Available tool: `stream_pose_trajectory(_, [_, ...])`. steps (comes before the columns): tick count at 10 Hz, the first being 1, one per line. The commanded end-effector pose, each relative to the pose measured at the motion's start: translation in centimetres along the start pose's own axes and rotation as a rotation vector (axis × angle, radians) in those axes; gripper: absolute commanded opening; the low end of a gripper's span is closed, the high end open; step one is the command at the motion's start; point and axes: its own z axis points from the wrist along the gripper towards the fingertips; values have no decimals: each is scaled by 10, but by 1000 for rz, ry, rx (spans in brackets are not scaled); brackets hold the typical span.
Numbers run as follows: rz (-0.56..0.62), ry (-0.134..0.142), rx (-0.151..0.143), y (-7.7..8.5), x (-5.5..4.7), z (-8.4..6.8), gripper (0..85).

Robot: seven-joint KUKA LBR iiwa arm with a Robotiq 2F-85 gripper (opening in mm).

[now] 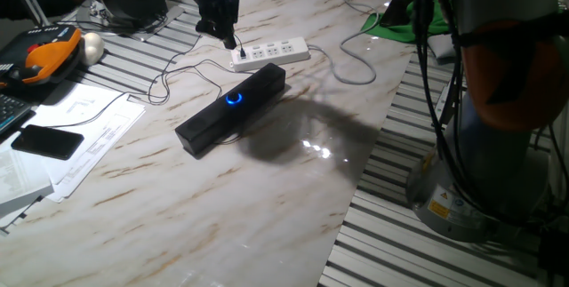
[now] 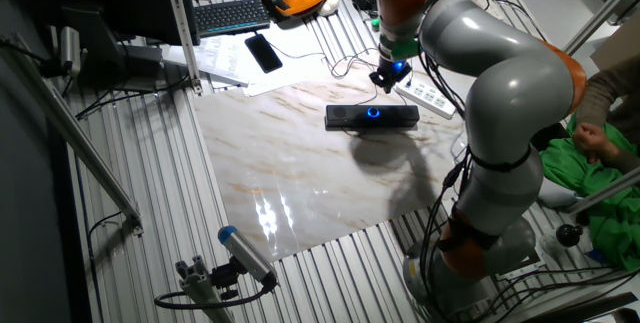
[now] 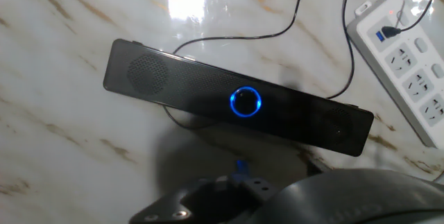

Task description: Turn the knob to decrease the volume of the speaker

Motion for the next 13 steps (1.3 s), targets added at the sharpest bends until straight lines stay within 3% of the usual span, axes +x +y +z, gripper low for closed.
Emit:
stream_pose_trajectory(1, [37,18,-33,0,0,0,0])
stream_pose_trajectory(2, [109,35,-63,0,0,0,0])
stream_pose_trajectory(3, [236,25,-63,0,0,0,0])
stream_pose_trajectory(4, [349,16,-29,0,0,0,0])
stream_pose_trajectory(7, [624,87,-51,0,0,0,0])
stream_pose_trajectory(8, [768,79,-81,0,0,0,0])
stream_pose_trajectory(9, [827,43,-67,0,0,0,0])
stream_pose_trajectory(11, [913,42,-112,0,0,0,0])
stream_pose_trajectory(12, [952,49,-120,0,0,0,170])
stream_pose_trajectory(13, [999,24,-126,3,-1,2,340])
